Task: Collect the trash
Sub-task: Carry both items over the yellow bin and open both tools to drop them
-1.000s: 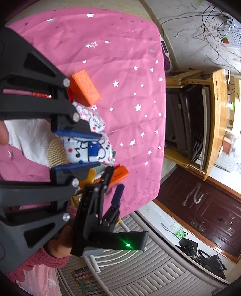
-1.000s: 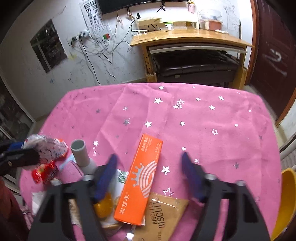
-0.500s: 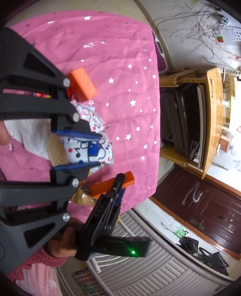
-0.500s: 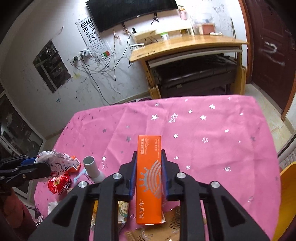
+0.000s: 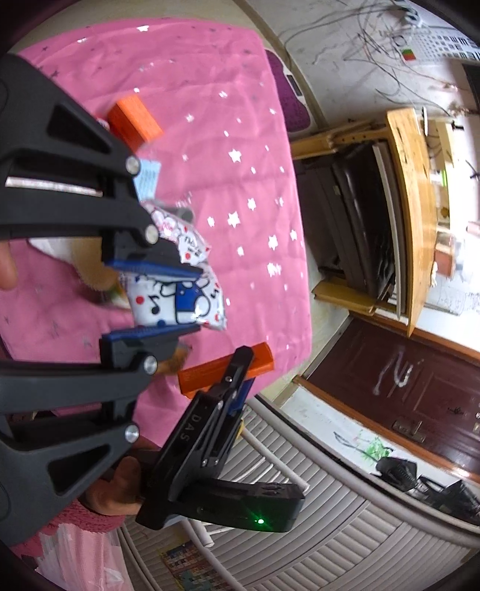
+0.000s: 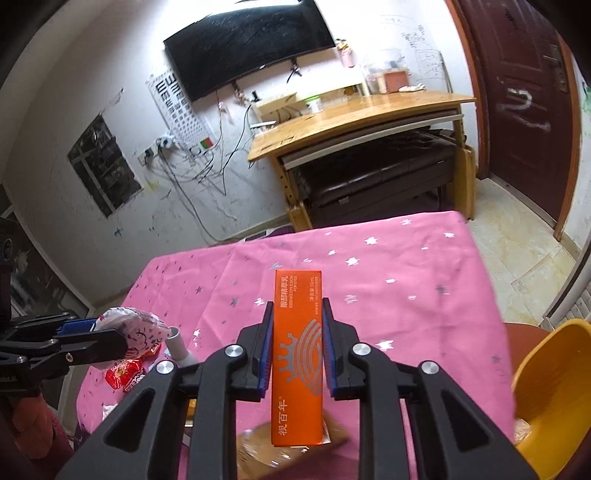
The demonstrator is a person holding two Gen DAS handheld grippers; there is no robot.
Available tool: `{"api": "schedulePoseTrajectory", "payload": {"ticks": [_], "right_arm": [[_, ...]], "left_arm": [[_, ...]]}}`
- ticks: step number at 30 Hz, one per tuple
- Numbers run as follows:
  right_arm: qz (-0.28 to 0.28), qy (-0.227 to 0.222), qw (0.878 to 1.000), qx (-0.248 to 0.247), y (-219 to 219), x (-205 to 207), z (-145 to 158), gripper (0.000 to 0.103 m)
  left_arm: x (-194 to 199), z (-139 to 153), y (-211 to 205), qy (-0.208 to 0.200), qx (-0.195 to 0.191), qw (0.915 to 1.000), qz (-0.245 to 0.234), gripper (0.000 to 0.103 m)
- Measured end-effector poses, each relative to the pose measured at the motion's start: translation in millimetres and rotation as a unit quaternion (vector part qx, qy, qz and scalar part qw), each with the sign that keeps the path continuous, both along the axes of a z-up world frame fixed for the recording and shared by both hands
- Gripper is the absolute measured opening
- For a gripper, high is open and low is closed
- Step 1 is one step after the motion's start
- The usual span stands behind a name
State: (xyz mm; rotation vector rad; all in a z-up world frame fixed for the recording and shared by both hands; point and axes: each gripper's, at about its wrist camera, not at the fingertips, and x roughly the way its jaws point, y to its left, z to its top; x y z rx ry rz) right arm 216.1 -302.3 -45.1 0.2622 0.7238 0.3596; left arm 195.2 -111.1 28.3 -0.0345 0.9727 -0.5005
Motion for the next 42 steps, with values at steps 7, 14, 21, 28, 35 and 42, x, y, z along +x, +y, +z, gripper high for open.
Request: {"api": "schedulePoseTrajectory", "payload": {"ticks": [7,14,21,28,35,42], "right_arm": [[-0.053,-0.015,0.998,0.020,-70,-22,3,0.017],[-0.151,-0.017,0.988,0.031,-173,-55,-10,0.017],[-0.224,0.009,0.974,0.020,-247,-81,-46,0.017],[-0.254,0.038,0.965,0.044,-292,-86,-79,0.017],[-0.270,0.056,0.959,0.060,-313,-91,-95,0.017],[-0.265,0.076,0.960,0.054,-312,-89,-105,0.018]], "left_arm": [[3,5,-61,-0.003,0.013,0.9991,-0.041,0.022],[-3,6,-156,0.000,0.021,0.9935,-0.112,0.022],[-12,-7,-248,0.013,0.033,0.9842,-0.174,0.022],[-5,-40,-315,0.041,0.054,0.9802,-0.186,0.022],[7,-72,-358,0.070,0.073,0.9768,-0.189,0.022],[14,-85,-377,0.080,0.084,0.9748,-0.191,0.032]]}}
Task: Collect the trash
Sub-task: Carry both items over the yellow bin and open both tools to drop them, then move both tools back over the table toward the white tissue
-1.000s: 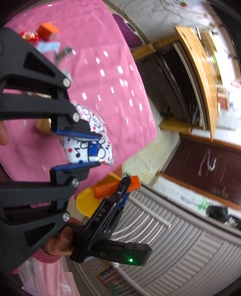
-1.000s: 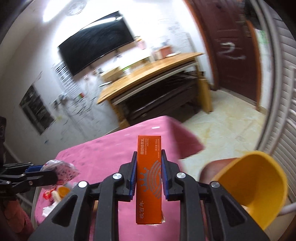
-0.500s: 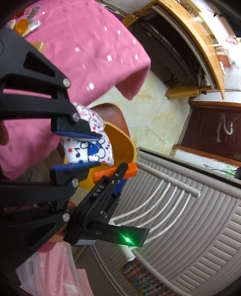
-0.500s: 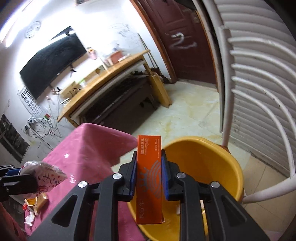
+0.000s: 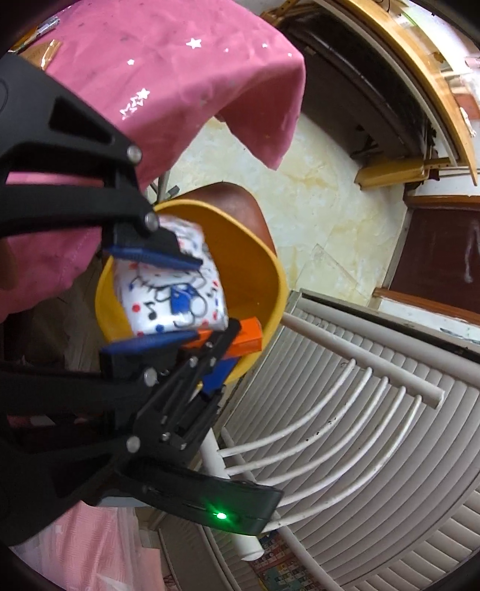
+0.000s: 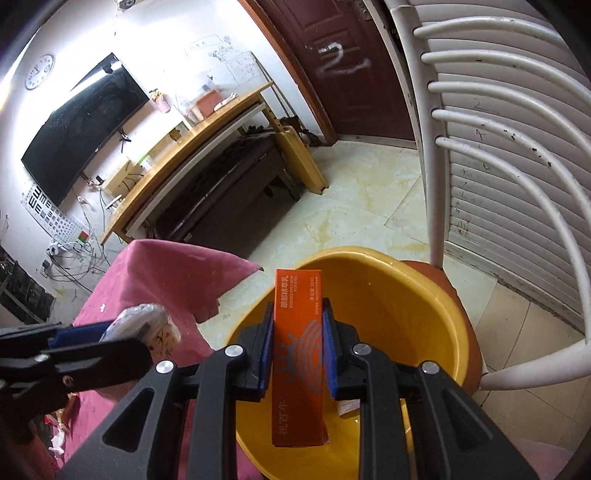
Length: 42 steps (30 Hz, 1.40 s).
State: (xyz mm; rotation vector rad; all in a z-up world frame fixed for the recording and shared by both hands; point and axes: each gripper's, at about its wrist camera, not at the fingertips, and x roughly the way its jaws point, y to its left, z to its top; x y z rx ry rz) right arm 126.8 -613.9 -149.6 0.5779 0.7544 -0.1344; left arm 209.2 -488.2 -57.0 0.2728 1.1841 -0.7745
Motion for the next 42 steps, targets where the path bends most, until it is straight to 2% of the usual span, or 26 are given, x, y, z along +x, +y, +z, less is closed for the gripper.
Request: {"api": "schedulePoseTrajectory", "payload": {"ticks": [4,12,14,19,22,25,29,33,42], "right_arm": [[-0.005,0.006,1.000,-0.003,-4,2,-2,0.018],[0.002,0.002,1.000,-0.012,4,4,4,0.025],[0.009,-0.002,1.000,-0.017,11,6,9,0.029],[0.038,-0.020,0.998,-0.035,39,8,26,0.050],[0.056,-0.033,0.997,-0.045,60,9,40,0.056],[0.074,-0.045,0.995,-0.055,84,13,53,0.062],[0.103,-0.057,0.991,-0.056,116,22,63,0.064],[0.141,-0.063,0.987,-0.040,149,36,69,0.065],[0.195,-0.064,0.977,-0.052,218,52,82,0.066]], "left_arm": [[0,3,1,-0.004,0.000,1.0000,0.006,0.041],[-6,25,39,-0.015,-0.016,0.9993,0.031,0.041],[-9,33,55,-0.021,-0.024,0.9988,0.037,0.041],[-19,49,109,-0.028,-0.041,0.9958,0.078,0.049],[-23,57,141,-0.031,-0.049,0.9934,0.099,0.049],[-30,67,186,-0.052,-0.047,0.9893,0.128,0.049],[-33,78,244,-0.072,-0.037,0.9826,0.167,0.053],[-33,85,295,-0.082,-0.037,0.9742,0.207,0.057],[-35,91,386,-0.087,-0.045,0.9543,0.282,0.057]]}}
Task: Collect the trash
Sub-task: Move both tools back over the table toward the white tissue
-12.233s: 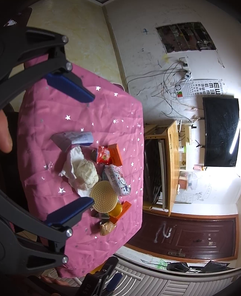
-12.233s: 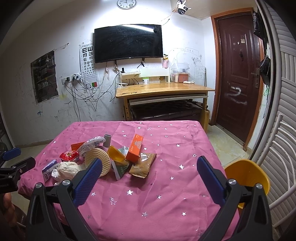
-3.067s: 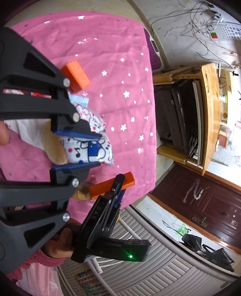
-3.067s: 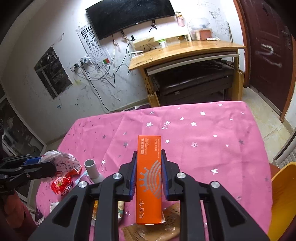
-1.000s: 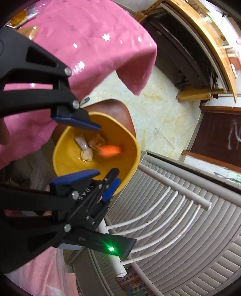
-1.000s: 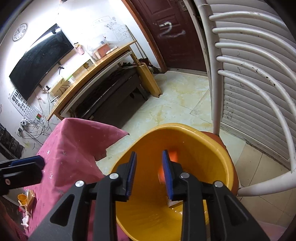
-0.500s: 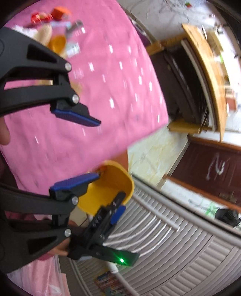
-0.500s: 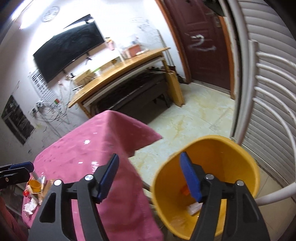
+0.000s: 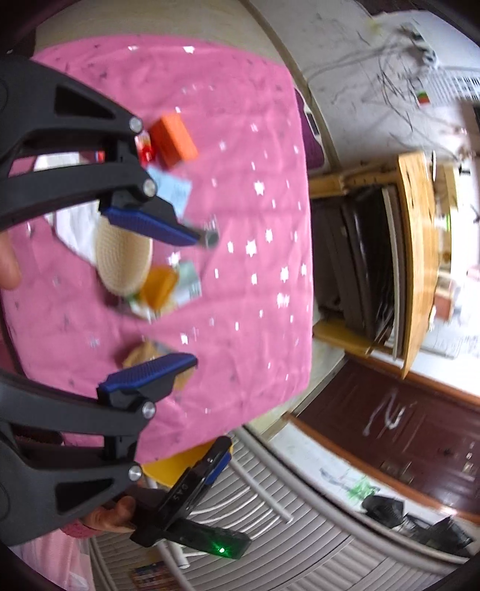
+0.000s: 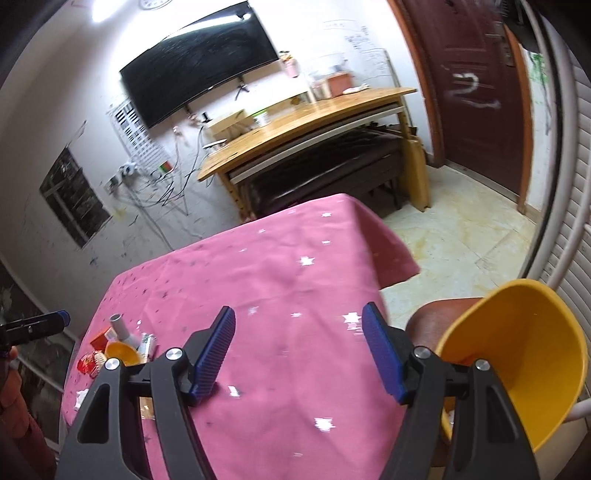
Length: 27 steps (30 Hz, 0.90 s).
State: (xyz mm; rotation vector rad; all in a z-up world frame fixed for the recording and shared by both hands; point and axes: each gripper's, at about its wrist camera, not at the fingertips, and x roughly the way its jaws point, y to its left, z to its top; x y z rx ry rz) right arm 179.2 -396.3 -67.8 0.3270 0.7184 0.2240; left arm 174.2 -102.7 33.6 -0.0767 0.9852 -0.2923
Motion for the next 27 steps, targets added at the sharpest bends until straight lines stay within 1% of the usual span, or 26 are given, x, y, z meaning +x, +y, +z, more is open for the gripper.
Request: {"api": "schedulePoseTrajectory", "payload": {"ticks": [4,7,12,13,14,15,19,22,26,27], "right_arm": [[0.013,0.000,1.000,-0.006,20,2,4,0.066],[0.022,0.005,1.000,-0.004,31,2,1,0.068],[0.041,0.016,0.999,-0.016,54,0,-3,0.071],[0.046,0.019,0.999,-0.018,60,-1,-4,0.072],[0.050,0.020,0.998,-0.020,64,-1,-5,0.073],[0.055,0.022,0.998,-0.023,68,-2,-6,0.074],[0.077,0.033,0.996,-0.039,88,-5,-10,0.077],[0.087,0.039,0.994,-0.045,98,-6,-13,0.077],[0.091,0.045,0.993,-0.052,106,-7,-15,0.079],[0.092,0.046,0.993,-0.053,108,-7,-15,0.079]], "left_arm": [[-3,-5,33,0.002,-0.006,0.9996,0.027,0.057],[-4,-10,50,0.007,-0.012,0.9991,0.039,0.057],[-11,-17,72,0.010,-0.016,0.9985,0.052,0.058],[-13,-19,76,0.009,-0.016,0.9984,0.054,0.059],[-16,-20,82,0.009,-0.017,0.9983,0.055,0.063],[-18,-21,85,0.009,-0.017,0.9983,0.055,0.065],[-28,-29,95,0.013,-0.013,0.9988,0.046,0.066],[-38,-39,99,0.023,-0.009,0.9992,0.030,0.067],[-50,-52,96,0.021,0.008,0.9997,-0.002,0.079],[-53,-57,95,0.021,0.016,0.9996,-0.011,0.080]]}}
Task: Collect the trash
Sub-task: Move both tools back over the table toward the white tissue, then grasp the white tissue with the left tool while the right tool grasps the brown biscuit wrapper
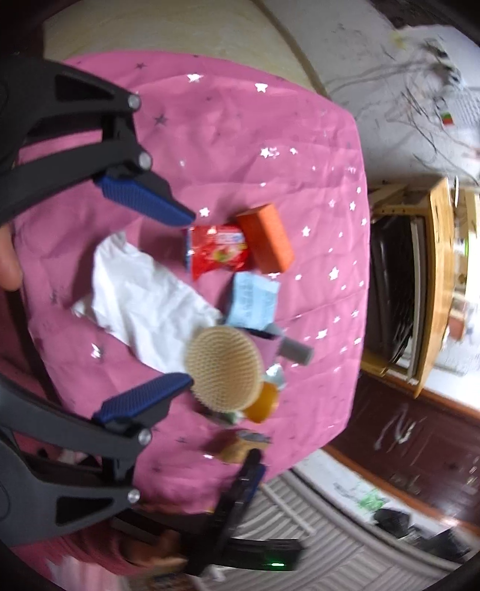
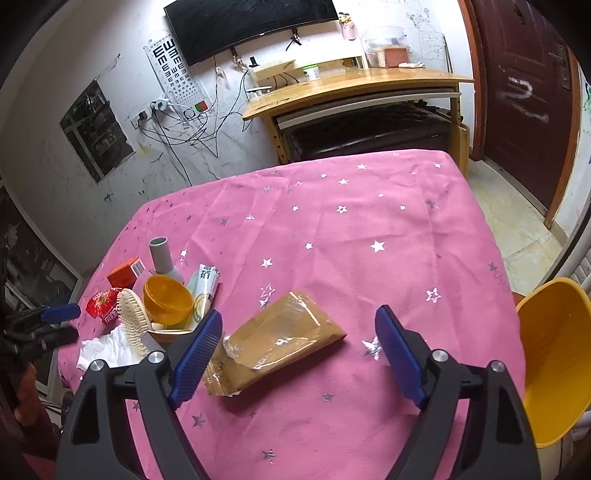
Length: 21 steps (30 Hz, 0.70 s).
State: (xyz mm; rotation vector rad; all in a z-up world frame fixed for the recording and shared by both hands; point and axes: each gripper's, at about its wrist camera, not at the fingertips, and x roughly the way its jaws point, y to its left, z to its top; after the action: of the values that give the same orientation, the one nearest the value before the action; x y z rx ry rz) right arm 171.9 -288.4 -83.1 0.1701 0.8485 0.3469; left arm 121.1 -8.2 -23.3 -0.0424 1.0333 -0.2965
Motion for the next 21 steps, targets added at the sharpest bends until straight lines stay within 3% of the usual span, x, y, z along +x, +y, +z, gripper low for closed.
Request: {"api": "schedulePoseTrajectory", "payload": {"ticks": [6,18,21], "right_arm": [[-0.002,0.001,1.000,-0.012,7,-2,-2,0.081],[-0.002,0.004,1.000,-0.028,14,-6,-6,0.083],[-0.002,0.003,0.999,-0.032,16,-7,-6,0.084]], "left_arm": [[-3,-23,0,0.015,0.012,0.9997,-0.016,0.080],[-14,-41,-18,-0.012,0.052,0.9968,-0.059,0.079],[-18,-40,-20,-0.030,0.065,0.9953,-0.066,0.064]]}}
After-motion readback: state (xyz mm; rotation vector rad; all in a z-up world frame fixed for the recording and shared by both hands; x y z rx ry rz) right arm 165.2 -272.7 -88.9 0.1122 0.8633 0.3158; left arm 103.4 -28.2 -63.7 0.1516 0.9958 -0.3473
